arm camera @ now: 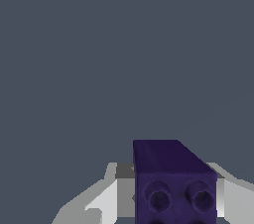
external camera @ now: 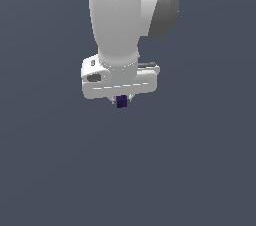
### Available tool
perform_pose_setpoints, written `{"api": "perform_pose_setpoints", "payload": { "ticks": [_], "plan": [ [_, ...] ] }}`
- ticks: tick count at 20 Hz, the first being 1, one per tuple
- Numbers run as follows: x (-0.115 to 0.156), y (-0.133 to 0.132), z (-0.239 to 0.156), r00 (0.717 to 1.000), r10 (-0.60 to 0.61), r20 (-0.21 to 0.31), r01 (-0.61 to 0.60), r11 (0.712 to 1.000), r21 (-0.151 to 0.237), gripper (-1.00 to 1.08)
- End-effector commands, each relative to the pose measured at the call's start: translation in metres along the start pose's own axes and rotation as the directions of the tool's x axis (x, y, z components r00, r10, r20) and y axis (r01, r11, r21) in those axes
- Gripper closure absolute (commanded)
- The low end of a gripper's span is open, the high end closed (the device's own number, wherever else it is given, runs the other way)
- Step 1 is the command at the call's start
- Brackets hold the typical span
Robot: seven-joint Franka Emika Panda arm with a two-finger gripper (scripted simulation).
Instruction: Pick up the object and move it to a goal position.
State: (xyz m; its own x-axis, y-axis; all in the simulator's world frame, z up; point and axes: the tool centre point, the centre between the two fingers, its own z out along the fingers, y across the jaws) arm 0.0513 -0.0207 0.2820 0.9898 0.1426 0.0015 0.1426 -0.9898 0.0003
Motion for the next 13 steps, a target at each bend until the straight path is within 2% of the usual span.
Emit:
{"api": "perform_pose_setpoints", "payload": {
  "ticks": [1,7,13],
  "plan": [
    [0.003,-0.002,-0.018,1.000,0.000,0.002,0.000,1.000,0.000,1.08],
    [0.009,-0.006,-0.043,1.000,0.000,0.002,0.000,1.000,0.000,1.08],
    [0.011,-0.006,-0.050,1.000,0.000,0.002,0.000,1.000,0.000,1.08]
  ]
}}
